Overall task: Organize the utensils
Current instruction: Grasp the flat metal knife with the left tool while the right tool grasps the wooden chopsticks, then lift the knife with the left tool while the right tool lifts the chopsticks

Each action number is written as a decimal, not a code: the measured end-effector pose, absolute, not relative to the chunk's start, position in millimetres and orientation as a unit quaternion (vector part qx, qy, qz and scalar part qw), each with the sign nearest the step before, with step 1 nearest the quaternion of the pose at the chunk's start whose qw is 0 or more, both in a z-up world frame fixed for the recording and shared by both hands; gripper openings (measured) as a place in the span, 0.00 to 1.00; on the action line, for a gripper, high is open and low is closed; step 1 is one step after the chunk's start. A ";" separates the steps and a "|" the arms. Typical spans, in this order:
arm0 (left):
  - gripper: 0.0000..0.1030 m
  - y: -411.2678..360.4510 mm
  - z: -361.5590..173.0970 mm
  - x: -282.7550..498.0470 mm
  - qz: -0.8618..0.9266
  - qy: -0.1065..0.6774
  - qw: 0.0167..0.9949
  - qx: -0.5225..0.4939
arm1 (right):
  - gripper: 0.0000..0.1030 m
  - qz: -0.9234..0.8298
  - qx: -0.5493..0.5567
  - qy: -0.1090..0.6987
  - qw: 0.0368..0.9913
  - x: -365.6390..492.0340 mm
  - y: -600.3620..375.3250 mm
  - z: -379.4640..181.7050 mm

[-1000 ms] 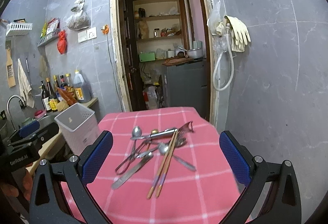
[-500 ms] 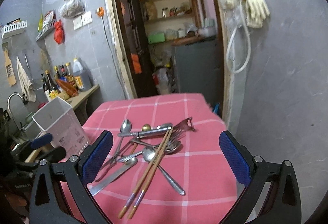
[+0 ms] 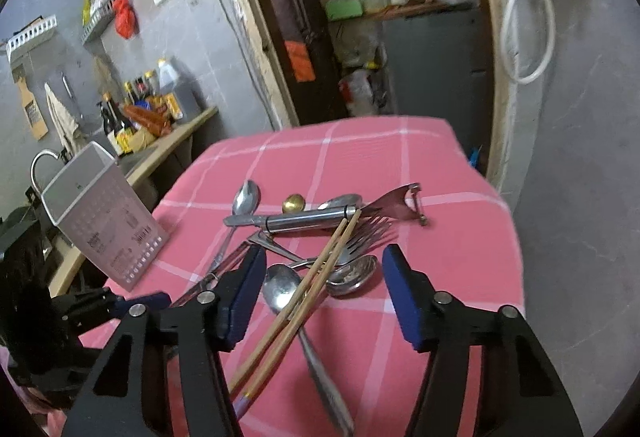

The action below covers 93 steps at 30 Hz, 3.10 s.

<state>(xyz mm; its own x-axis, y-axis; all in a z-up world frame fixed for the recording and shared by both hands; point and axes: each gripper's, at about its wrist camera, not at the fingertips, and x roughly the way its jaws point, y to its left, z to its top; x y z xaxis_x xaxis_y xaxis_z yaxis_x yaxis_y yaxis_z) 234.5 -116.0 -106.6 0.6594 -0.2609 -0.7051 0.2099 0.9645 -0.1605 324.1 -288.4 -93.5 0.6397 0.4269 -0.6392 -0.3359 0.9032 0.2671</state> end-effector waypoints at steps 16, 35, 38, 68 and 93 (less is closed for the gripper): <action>0.27 -121.5 -130.0 255.2 -0.109 0.487 0.867 0.001 | 0.36 0.276 0.061 0.504 0.816 397.2 -257.1 -143.6; 0.16 -115.4 -121.0 260.6 -0.124 0.539 0.832 -0.030 | 0.07 0.305 0.200 0.495 0.789 364.3 -264.3 -145.4; 0.16 -107.7 -121.9 253.4 -0.133 0.541 0.828 -0.068 | 0.06 0.302 0.222 0.484 0.791 351.2 -269.7 -140.7; 0.16 -31.4 -10.7 183.2 -0.125 0.340 0.913 -0.186 | 0.06 0.188 0.186 0.422 0.867 301.1 -256.5 -72.8; 0.16 -38.3 -56.5 170.3 -0.095 0.374 0.897 -0.214 | 0.08 0.190 0.038 0.549 0.813 333.3 -202.8 -146.7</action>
